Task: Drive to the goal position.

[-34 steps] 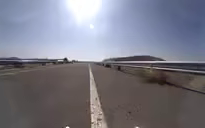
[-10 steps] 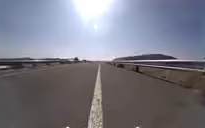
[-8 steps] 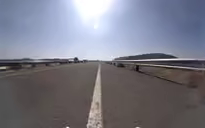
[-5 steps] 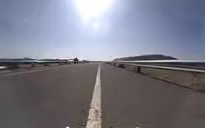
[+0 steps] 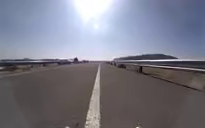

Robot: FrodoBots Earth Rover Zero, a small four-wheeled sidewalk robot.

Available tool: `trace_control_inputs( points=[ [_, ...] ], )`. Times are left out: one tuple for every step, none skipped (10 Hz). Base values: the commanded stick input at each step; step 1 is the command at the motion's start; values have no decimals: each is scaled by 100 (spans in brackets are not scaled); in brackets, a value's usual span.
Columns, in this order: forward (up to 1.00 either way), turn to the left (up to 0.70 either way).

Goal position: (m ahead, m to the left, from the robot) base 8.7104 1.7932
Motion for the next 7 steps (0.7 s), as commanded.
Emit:
trace_control_inputs(
  points=[
    [70, 0],
    [70, 0],
    [70, 0],
    [70, 0],
    [70, 0],
    [70, 0],
    [70, 0]
  ],
)
